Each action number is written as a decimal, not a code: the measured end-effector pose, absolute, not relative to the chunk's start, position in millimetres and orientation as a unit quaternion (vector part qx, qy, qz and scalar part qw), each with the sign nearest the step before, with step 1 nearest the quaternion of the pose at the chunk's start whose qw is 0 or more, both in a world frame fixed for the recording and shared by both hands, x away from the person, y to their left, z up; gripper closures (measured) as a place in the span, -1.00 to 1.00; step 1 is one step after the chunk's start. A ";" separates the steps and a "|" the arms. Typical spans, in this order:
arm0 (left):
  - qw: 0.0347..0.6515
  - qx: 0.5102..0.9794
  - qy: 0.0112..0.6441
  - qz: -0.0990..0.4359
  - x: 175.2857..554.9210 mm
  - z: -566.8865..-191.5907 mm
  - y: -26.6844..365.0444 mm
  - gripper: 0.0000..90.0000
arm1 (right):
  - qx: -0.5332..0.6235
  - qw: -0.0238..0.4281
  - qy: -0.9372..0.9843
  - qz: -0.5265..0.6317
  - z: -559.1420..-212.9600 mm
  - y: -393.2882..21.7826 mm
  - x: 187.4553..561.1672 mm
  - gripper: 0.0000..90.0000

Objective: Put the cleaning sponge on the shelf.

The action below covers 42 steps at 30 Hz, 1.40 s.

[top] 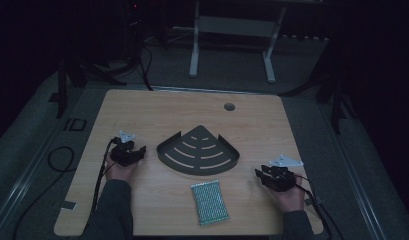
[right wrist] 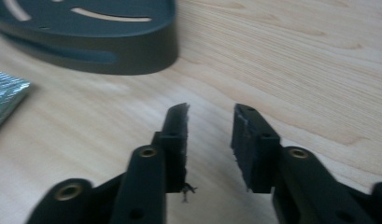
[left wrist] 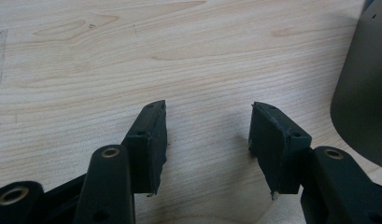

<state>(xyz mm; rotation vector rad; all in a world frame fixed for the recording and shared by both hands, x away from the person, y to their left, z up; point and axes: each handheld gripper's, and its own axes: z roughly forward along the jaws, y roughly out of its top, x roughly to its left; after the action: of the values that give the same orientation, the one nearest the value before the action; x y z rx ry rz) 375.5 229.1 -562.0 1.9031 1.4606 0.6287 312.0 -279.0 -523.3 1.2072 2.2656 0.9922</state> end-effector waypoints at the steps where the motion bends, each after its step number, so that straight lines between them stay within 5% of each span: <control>1: 0.325 0.726 0.557 0.240 375.5 -562.0 229.1 0.05 | 0.426 0.192 0.810 0.354 -521.4 -278.5 309.4 0.57; 15: 0.325 0.725 0.558 0.240 375.5 -562.0 228.4 0.03 | 0.391 0.183 0.823 0.368 -505.3 -261.5 283.7 0.66; 22: 0.324 0.726 0.557 0.240 375.4 -562.0 228.2 0.02 | 0.349 0.157 0.845 0.373 -505.4 -238.4 274.8 0.99; 42: 0.324 0.726 0.557 0.240 375.4 -562.0 228.0 0.02 | 0.282 0.097 0.879 0.373 -522.1 -176.1 256.1 0.99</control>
<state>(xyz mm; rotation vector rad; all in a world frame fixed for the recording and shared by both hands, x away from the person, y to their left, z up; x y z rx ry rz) 375.4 228.0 -562.0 1.9039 1.4618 0.6294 256.1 -176.1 -522.1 0.8359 2.6020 1.1050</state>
